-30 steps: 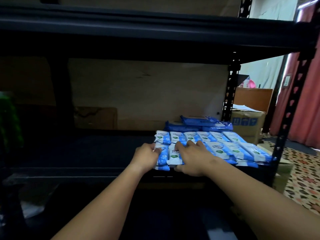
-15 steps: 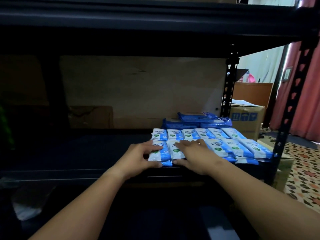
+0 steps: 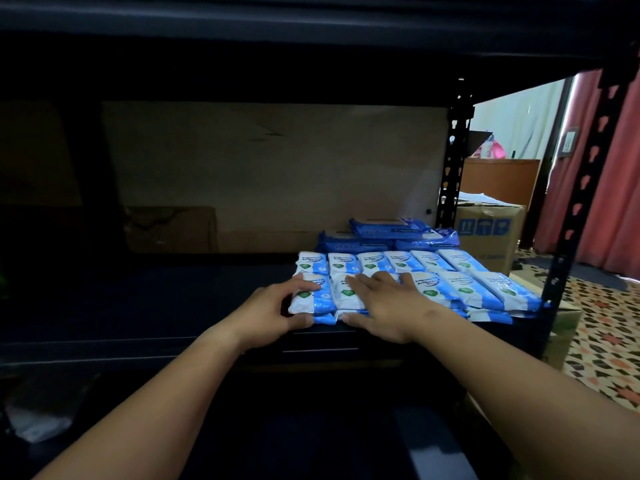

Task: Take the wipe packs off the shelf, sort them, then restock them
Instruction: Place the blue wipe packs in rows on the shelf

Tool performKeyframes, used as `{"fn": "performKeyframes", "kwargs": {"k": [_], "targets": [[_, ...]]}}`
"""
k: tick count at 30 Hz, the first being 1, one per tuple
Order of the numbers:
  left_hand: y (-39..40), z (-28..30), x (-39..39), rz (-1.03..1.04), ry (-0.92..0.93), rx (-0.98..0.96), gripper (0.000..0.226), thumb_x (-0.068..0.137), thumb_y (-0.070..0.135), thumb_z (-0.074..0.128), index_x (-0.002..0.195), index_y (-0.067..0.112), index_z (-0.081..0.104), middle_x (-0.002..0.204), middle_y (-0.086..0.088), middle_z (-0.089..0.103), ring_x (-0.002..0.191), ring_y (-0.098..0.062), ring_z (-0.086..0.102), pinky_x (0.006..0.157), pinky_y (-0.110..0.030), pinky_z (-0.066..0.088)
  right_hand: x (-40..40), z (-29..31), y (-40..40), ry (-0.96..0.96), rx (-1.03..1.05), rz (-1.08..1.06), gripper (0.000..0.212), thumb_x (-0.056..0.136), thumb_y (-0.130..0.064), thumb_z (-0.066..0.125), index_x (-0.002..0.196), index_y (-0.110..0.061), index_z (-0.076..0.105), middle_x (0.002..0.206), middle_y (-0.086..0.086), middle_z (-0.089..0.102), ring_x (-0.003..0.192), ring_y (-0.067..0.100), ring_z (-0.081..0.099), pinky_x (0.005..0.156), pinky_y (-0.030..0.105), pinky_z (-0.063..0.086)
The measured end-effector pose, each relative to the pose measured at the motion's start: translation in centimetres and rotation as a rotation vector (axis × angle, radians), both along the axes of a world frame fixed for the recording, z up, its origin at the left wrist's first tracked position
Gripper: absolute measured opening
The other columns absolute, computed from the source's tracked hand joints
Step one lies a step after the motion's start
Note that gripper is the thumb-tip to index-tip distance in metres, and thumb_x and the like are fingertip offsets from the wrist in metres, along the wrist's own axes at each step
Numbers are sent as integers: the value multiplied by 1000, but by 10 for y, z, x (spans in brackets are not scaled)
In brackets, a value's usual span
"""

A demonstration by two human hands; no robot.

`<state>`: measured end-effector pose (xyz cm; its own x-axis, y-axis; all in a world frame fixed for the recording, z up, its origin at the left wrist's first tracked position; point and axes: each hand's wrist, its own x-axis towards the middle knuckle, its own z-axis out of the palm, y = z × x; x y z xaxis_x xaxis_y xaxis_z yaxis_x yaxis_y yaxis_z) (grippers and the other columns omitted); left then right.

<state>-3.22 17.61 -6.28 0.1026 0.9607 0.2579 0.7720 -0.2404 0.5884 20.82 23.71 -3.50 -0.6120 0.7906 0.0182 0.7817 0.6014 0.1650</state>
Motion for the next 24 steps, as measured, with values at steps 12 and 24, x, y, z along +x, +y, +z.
{"fn": "performKeyframes", "kwargs": {"k": [12,24], "targets": [[3,-1,18,49,-296,-45,28,91,56,63,116,44,70,134,28,54,127,1,50,107,-22,39,4,2,7,47,-64,5,79,97,-69,33,161,-34,1,169,-7,3,153,20,6,120,57,7],[47,-18,37,213,-643,-130,79,81,71,62,151,46,34,150,20,38,138,-10,44,116,-43,35,19,-4,20,208,-97,5,72,94,-75,12,159,-43,11,168,-12,11,154,15,7,122,51,7]]}}
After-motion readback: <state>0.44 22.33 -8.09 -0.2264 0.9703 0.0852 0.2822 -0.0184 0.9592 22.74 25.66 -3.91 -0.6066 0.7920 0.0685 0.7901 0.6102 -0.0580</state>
